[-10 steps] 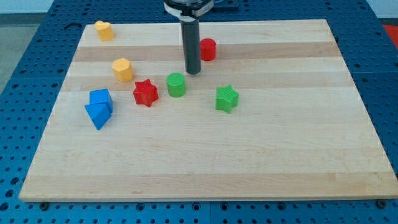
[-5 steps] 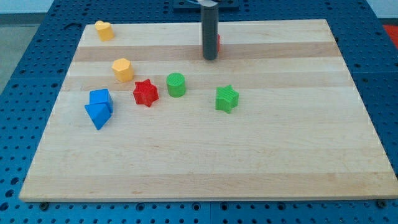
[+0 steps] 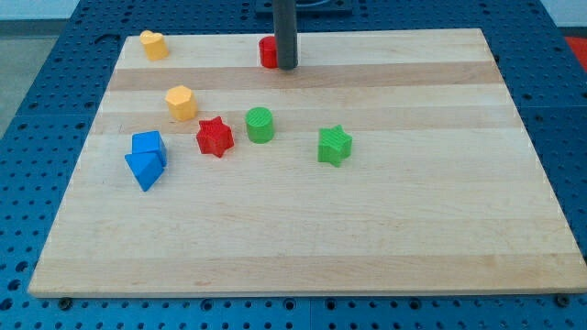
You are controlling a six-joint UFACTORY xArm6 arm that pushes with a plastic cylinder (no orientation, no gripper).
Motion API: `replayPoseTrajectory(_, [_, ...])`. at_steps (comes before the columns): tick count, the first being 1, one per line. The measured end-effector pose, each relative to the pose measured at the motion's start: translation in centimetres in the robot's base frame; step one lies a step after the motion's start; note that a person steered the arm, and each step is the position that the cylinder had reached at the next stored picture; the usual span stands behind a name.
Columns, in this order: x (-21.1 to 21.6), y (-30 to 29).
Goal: Slide the red circle towards the top center
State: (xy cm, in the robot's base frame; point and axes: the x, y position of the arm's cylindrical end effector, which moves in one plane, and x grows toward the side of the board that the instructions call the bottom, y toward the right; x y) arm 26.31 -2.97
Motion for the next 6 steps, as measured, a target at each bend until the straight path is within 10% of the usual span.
replayPoseTrajectory(6, [-1.4, -7.5])
